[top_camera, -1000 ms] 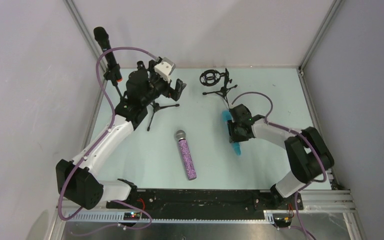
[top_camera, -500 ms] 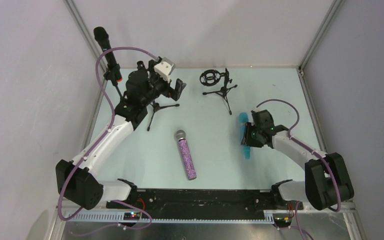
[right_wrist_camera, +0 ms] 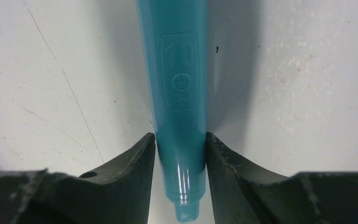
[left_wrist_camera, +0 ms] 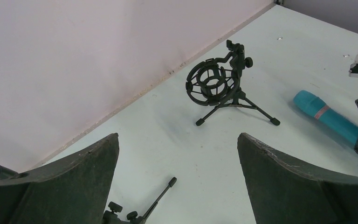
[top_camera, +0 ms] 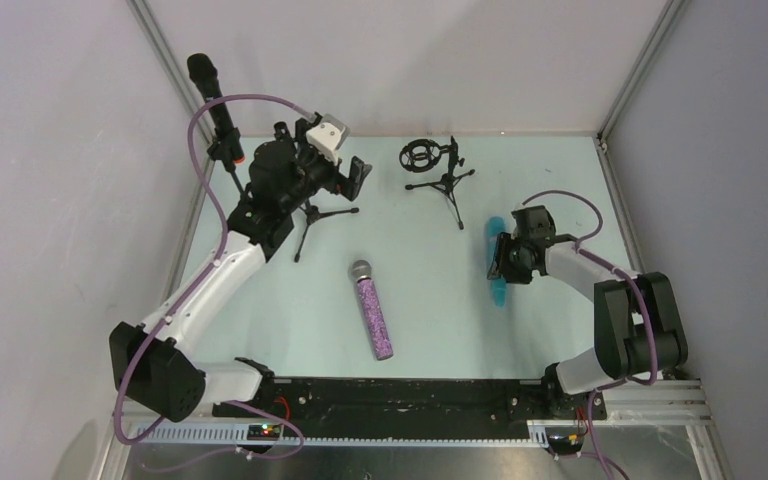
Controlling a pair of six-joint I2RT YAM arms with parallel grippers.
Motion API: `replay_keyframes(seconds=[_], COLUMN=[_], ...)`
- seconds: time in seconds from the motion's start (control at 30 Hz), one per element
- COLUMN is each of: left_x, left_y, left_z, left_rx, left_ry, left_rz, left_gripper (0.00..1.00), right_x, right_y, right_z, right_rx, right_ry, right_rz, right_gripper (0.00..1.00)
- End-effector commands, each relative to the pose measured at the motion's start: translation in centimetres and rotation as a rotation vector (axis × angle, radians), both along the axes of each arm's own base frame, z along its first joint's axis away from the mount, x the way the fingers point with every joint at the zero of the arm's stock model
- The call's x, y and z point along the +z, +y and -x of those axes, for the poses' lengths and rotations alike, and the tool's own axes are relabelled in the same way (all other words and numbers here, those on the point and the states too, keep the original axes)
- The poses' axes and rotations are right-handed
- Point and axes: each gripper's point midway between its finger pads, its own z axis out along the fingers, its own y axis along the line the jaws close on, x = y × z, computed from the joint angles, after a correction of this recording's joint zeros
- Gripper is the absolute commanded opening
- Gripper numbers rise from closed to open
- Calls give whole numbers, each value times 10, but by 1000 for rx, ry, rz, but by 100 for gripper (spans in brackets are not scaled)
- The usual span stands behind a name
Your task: Attach the microphones to the stand
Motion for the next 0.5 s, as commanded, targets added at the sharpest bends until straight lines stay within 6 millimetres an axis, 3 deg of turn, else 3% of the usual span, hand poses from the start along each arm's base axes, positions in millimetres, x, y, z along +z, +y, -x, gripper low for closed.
replay_keyframes(seconds=[0.0,0.2,0.47], left_x=[22,24,24], left_y=[-2,-5,-4], left_z=[9,11,11], left_rx=[-28,-43,-43], left_ry=[-78,-88,-98], left_rz=[20,35,34], left_gripper=[100,100,100], right_x=[13,25,78], right_y=[3,-1,9], right_z=[-13,-14,-20], right_rx=[37,31,74], right_ry=[-46,-83,-266], right_rz=[-8,13,-33], right_gripper=[52,71,84])
